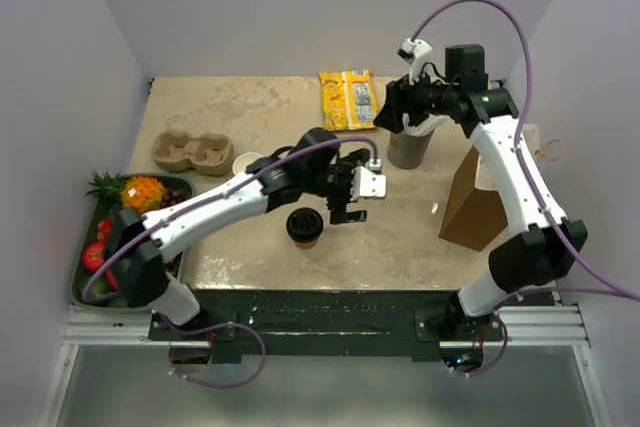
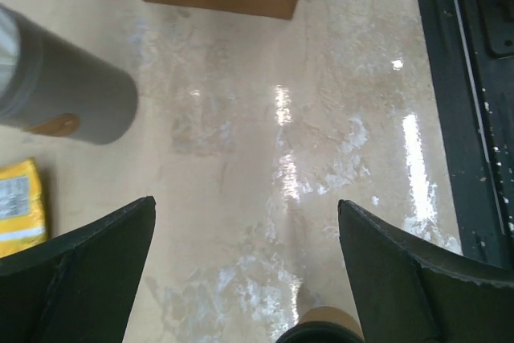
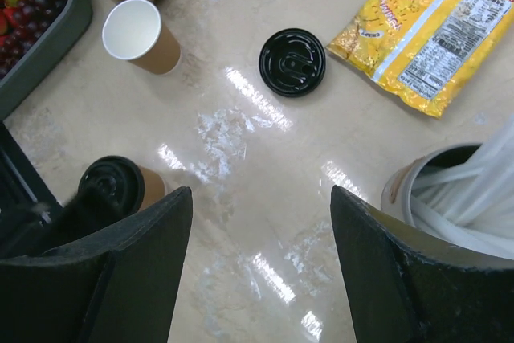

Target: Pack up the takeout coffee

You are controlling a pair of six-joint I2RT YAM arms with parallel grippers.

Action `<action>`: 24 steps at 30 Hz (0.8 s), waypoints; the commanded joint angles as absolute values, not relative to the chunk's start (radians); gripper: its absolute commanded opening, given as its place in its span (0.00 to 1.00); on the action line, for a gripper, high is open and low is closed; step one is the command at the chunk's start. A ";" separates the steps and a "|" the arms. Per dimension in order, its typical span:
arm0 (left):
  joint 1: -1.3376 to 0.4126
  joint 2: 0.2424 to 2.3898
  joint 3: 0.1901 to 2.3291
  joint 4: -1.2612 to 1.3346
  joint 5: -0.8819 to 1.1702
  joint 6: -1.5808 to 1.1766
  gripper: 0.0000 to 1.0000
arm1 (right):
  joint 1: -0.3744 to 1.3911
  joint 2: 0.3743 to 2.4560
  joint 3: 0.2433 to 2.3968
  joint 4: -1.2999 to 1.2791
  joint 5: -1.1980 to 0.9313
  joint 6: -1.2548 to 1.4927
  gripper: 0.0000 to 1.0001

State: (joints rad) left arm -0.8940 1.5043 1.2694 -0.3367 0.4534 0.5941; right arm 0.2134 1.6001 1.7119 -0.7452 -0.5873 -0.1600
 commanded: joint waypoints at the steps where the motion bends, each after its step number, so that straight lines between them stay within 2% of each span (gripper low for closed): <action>1: -0.919 1.702 1.536 -0.739 0.529 0.624 1.00 | 0.206 1.505 1.643 -0.759 -0.598 -0.167 0.73; 3: -0.942 1.735 1.566 -0.769 0.483 0.598 1.00 | 0.202 1.462 1.620 -0.761 -0.598 -0.178 0.73; 6: -0.968 1.747 1.528 -0.738 0.382 0.577 1.00 | 0.198 1.427 1.594 -0.762 -0.588 -0.195 0.73; 13: -0.966 1.789 1.431 -0.744 0.284 0.620 1.00 | 0.184 1.404 1.586 -0.729 -0.586 -0.167 0.72; 19: -0.931 1.847 1.408 -0.795 0.239 0.588 0.84 | 0.181 1.417 1.611 -0.727 -0.580 -0.161 0.72; 24: -0.920 1.809 1.344 -0.768 0.181 0.578 0.84 | 0.178 1.416 1.595 -0.718 -0.581 -0.152 0.72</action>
State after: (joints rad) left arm -0.9302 1.8492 1.3754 -0.7609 0.2413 0.5945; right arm 0.1841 1.4353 1.5806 -0.7479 -0.5880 -0.1688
